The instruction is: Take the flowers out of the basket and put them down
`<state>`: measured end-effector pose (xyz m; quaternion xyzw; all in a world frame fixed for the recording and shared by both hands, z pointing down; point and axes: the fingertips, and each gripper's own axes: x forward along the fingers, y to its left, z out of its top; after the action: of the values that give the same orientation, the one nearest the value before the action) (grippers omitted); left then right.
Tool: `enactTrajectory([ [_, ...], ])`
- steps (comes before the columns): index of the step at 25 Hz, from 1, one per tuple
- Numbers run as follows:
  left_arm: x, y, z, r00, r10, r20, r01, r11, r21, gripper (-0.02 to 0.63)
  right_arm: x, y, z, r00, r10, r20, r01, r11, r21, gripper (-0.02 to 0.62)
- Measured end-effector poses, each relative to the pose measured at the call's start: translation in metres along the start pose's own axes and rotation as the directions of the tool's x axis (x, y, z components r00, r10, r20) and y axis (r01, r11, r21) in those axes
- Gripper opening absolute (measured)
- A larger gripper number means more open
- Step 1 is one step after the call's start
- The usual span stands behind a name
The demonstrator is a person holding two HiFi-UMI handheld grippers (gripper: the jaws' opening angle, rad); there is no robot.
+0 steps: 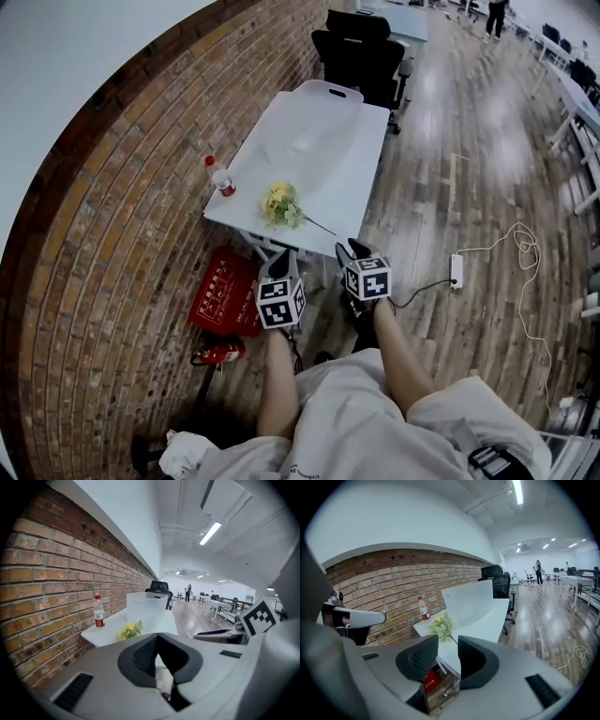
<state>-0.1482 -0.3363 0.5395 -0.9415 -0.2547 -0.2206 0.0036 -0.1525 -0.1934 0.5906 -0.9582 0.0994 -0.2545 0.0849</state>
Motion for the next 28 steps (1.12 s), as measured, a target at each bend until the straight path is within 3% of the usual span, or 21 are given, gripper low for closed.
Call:
enactTrajectory([
  [10,-0.018,0.001,-0.015,1.000,-0.025,-0.001,0.025,1.000,0.007,0.025,-0.020,0.016,-0.004,0.999,-0.032,0.026,0.033,0.999,-0.005,0.115],
  [15,-0.030,-0.011,-0.021,0.997,-0.070,0.025,0.070,0.998,-0.003,0.025,-0.044,0.014,0.002,0.989,-0.105,0.106,0.100,0.994,0.053,0.029],
  [19,-0.034,-0.007,-0.025,0.998,-0.064,0.018,0.064,0.998,-0.017,0.025,-0.047,0.028,-0.004,0.992,-0.068,0.106,0.065,0.997,0.032,0.011],
  [23,-0.030,-0.018,-0.024,0.996,-0.086,0.038,0.087,0.996,-0.027,0.025,-0.054,0.027,-0.019,0.992,-0.061,0.112,0.052,0.995,0.085,0.011],
  [28,-0.019,-0.030,-0.021,0.993,-0.112,0.042,0.114,0.993,-0.037,0.025,-0.060,0.018,-0.029,0.991,-0.122,0.050,0.124,0.992,-0.032,0.009],
])
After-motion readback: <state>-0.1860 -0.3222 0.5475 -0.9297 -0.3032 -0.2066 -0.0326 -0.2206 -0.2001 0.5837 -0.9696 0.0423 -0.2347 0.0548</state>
